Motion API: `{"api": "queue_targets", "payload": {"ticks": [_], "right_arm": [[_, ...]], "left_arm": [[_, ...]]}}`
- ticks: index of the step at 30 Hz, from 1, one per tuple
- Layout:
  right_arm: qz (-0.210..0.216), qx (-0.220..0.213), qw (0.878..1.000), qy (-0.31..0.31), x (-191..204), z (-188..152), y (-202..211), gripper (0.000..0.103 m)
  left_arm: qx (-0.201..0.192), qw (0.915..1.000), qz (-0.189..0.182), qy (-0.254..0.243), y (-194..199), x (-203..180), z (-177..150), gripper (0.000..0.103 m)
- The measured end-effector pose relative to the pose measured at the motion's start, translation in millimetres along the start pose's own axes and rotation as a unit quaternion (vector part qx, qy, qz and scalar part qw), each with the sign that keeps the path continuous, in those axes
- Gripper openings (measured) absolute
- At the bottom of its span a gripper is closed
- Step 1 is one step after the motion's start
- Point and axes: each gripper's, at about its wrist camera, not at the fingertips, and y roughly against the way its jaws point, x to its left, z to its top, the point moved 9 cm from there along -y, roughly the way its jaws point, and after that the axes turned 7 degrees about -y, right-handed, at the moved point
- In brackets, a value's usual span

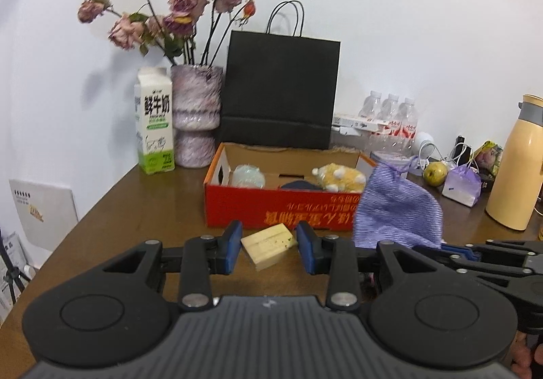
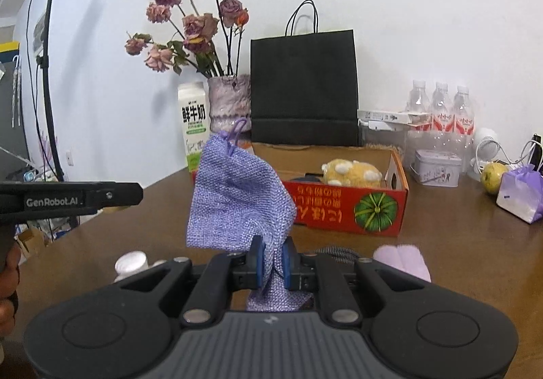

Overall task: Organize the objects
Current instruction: 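Carry the wooden block and purple pouch toward the cardboard box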

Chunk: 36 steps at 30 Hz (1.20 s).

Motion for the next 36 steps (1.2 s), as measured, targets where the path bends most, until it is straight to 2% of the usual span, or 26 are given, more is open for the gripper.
{"api": "queue_targets", "payload": {"ticks": [8, 19, 28, 36], "right_arm": [[0.000, -0.013, 1.000, 0.002, -2, 24, -18, 0.010], [-0.011, -0.041, 0.999, 0.017, -7, 59, -50, 0.010], [-0.005, -0.055, 0.998, 0.008, -16, 83, -70, 0.010], [-0.008, -0.053, 0.999, -0.006, -30, 96, -95, 0.010]], "left_arm": [[-0.011, 0.9999, -0.002, 0.001, -22, -12, 26, 0.036], [-0.028, 0.9992, 0.013, 0.026, -58, -7, 63, 0.036], [-0.041, 0.9983, 0.017, 0.037, -84, -5, 83, 0.036], [-0.032, 0.9984, 0.013, 0.045, -114, 0, 91, 0.036]]}}
